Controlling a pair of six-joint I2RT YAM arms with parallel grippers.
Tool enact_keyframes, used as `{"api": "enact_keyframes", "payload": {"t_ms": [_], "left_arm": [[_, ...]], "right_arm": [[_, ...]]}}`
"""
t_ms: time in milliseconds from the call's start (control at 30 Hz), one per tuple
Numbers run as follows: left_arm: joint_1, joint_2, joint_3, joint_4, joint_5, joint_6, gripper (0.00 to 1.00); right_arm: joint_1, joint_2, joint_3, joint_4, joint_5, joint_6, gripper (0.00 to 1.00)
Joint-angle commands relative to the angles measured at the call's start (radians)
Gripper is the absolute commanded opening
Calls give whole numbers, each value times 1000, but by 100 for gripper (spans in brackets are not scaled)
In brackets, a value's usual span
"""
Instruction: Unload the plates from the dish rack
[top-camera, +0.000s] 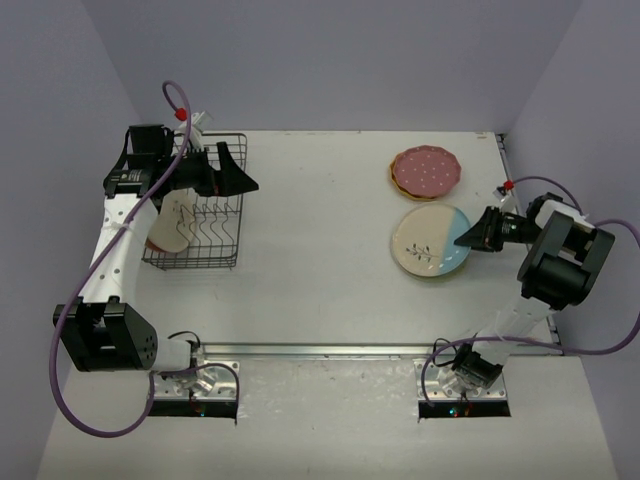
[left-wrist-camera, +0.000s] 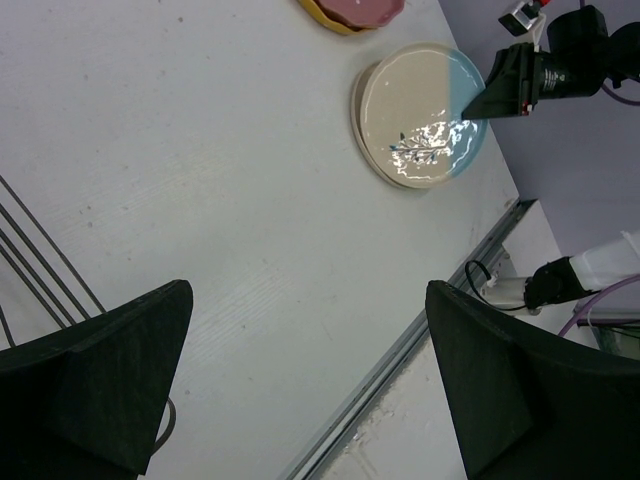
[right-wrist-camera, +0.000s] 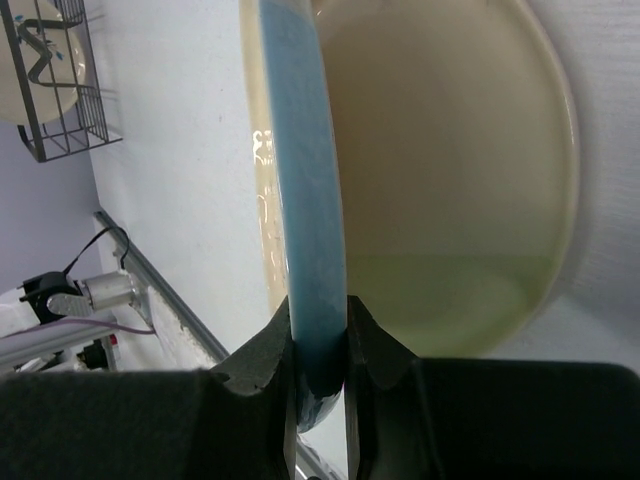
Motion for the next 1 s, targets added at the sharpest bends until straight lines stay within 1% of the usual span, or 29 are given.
{"api": "enact_keyframes", "payload": {"t_ms": [0,67,233,400,533,700,967], "left_arm": [[5,-9,22,26,12,9,100],[7,-7,24,26,14,9,100],[7,3,26,28,24,6,100],[7,8,26,30,27,5,100],[7,6,26,30,24,5,100],[7,6,30,28,-5,3,100],[14,0,42,14,-47,7,100]], "right_arm": [[-1,32,74,-26,47,-55,11],[-1,49,83,-25,110,-64,20],[-1,59,91,-3,201,-69,32],[0,43,81,50,287,-67,41],[0,26,73,95,355,-62,51],[10,1,67,134,419,-61,58],[59,-20,40,151,429,-69,58]]}}
